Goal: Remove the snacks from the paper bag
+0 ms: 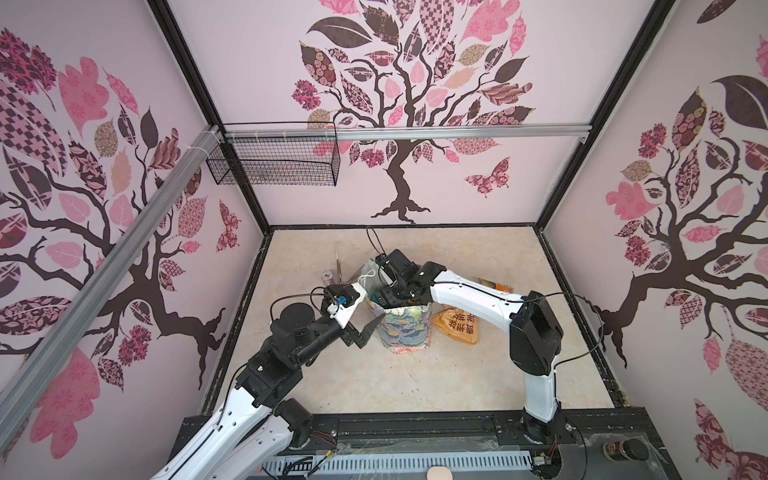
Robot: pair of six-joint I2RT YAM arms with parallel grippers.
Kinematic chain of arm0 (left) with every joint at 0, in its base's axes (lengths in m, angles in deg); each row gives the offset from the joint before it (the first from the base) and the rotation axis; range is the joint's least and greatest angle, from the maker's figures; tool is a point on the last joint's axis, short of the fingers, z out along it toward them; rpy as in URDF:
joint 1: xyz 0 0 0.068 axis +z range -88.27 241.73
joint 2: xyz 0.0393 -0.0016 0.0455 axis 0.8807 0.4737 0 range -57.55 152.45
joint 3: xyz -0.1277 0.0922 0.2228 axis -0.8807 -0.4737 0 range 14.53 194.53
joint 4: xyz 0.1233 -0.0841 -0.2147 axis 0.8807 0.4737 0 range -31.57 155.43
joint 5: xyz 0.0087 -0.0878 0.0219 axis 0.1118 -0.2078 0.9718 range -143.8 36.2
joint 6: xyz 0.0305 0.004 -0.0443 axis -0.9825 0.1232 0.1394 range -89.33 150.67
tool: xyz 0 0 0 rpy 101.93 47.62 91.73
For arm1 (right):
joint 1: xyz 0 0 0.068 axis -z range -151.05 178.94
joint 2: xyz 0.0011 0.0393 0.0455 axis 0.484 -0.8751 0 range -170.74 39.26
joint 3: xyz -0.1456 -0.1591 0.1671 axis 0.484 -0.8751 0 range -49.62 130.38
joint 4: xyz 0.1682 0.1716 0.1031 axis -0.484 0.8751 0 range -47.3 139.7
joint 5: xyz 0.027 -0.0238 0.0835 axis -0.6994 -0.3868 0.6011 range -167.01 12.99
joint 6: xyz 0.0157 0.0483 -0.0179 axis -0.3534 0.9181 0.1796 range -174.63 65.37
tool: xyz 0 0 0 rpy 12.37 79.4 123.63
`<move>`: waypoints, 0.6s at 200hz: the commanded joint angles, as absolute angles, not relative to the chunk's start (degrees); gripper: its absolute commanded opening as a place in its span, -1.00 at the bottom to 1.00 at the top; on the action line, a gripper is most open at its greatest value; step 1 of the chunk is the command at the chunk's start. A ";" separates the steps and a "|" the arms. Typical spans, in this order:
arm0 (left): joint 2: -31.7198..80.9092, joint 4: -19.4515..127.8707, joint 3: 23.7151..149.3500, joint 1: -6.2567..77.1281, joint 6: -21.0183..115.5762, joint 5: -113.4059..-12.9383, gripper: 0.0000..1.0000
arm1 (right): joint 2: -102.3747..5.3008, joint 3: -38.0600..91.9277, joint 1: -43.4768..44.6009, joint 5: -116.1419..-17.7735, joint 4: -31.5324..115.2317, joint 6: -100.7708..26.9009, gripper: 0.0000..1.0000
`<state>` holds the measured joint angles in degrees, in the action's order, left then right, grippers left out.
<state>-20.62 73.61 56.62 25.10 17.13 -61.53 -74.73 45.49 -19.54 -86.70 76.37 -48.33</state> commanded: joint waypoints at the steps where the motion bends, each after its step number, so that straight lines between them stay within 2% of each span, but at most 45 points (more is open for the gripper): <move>1: -20.98 73.46 56.86 25.35 16.71 -61.10 0.97 | -79.33 43.98 -19.82 -88.87 76.51 -48.84 0.88; 24: -20.80 73.46 56.78 25.43 16.79 -61.18 0.97 | -82.02 44.14 -19.81 -88.04 77.34 -48.33 0.81; 56: -20.70 73.50 56.81 25.43 16.79 -61.34 0.97 | -83.17 44.86 -19.77 -87.23 78.74 -48.16 0.49; 74: -20.70 73.47 56.84 25.40 16.87 -61.54 0.96 | -82.13 44.95 -19.75 -87.29 78.58 -48.17 0.18; 95: -20.81 73.47 56.82 25.40 16.97 -61.63 0.96 | -80.55 45.37 -19.81 -87.23 78.72 -47.96 -0.30; 120: -20.99 73.42 56.72 25.42 16.93 -61.63 0.97 | -78.36 46.56 -19.81 -87.00 79.52 -47.61 -0.69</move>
<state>-20.62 73.61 56.62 25.10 17.13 -61.57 -79.50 45.16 -19.61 -88.04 76.52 -48.29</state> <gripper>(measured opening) 0.982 0.236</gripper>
